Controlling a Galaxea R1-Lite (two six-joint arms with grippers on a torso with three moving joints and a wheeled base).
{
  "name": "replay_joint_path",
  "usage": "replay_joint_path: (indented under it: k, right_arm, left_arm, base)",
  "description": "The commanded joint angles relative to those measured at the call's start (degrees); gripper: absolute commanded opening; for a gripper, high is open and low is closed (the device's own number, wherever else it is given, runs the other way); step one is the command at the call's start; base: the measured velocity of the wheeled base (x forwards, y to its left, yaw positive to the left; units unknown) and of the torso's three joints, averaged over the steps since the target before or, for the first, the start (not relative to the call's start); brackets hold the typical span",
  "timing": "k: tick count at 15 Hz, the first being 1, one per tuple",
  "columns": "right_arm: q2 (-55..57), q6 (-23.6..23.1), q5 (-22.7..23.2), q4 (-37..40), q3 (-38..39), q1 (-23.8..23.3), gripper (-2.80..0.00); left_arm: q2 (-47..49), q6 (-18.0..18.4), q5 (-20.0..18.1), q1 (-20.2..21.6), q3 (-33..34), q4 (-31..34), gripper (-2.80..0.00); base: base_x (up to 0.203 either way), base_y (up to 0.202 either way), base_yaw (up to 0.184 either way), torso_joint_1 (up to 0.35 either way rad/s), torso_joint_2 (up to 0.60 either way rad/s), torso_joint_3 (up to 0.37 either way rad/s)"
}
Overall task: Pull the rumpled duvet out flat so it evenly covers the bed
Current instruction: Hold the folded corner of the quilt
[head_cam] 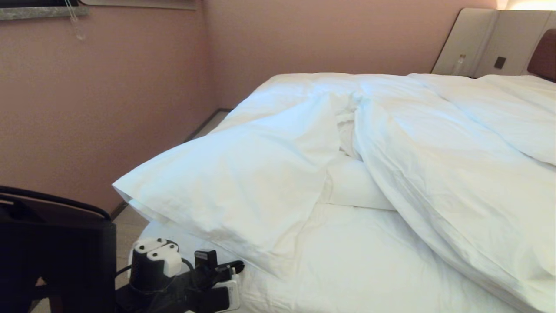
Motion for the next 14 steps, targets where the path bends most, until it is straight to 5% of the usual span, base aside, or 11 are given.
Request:
replay_joint_path:
  k: [1, 6, 7, 14]
  right_arm:
    - [-0.02, -0.01, 0.04, -0.04, 0.0, 0.01, -2.8]
    - [-0.02, -0.01, 0.04, -0.04, 0.0, 0.01, -2.8]
    - [-0.02, -0.01, 0.04, -0.04, 0.0, 0.01, -2.8]
    - [-0.02, -0.01, -0.05, 0.05, 0.0, 0.01, -2.8]
  left_arm:
    - [0.87, 0.3, -0.07, -0.23, -0.38, -2.74, -2.8]
    - [-2.84, -0.31, 1.15, -0.33, 2.09, -2.74, -2.8]
    - [-2.73, -0.31, 2.39, -0.75, 2.34, -2.74, 0.0]
    - [0.16, -0.38, 5.12, -1.69, -0.53, -2.74, 0.0]
  base:
    - [0.0, 0.0, 0.0, 0.0, 0.0, 0.0]
    - [0.0, 0.0, 0.0, 0.0, 0.0, 0.0]
    - [0.0, 0.0, 0.0, 0.0, 0.0, 0.0]
    - [0.0, 0.0, 0.0, 0.0, 0.0, 0.0]
